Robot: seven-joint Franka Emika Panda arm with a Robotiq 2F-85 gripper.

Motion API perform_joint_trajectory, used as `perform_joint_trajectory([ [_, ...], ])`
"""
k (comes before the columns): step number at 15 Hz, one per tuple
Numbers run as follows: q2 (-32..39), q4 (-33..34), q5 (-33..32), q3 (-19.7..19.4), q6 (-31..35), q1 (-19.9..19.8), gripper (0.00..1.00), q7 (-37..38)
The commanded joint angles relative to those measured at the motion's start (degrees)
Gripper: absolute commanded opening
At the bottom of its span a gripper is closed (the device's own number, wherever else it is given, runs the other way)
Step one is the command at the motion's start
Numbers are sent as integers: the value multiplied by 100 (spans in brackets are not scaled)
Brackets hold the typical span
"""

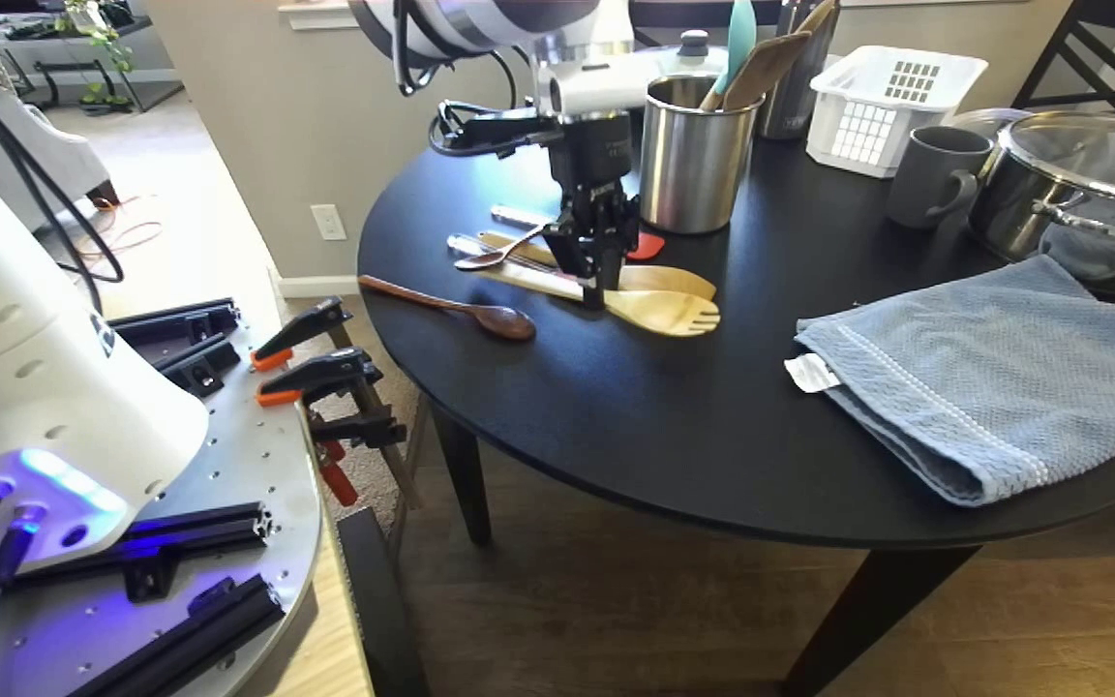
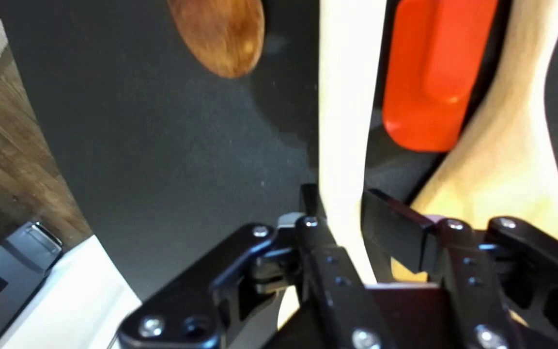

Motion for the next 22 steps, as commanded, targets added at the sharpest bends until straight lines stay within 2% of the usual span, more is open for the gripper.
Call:
perform_joint_trajectory([
  [1, -884, -146, -1467, -200, -515, 184, 7, 1110],
  [4, -1323, -189, -2375, 333, -886, -144, 7, 1844],
  [10, -1900, -217, -3402, 1259, -1751, -478, 7, 3020],
  [14, -2140, -300, -3772, 1609, -2273, -564, 7, 3595],
  [18, -2583, -339, -4260, 1819, -2441, -566, 7, 4161],
  [22, -2873, -85, -4671, 2077, -2554, -480, 7, 4521],
])
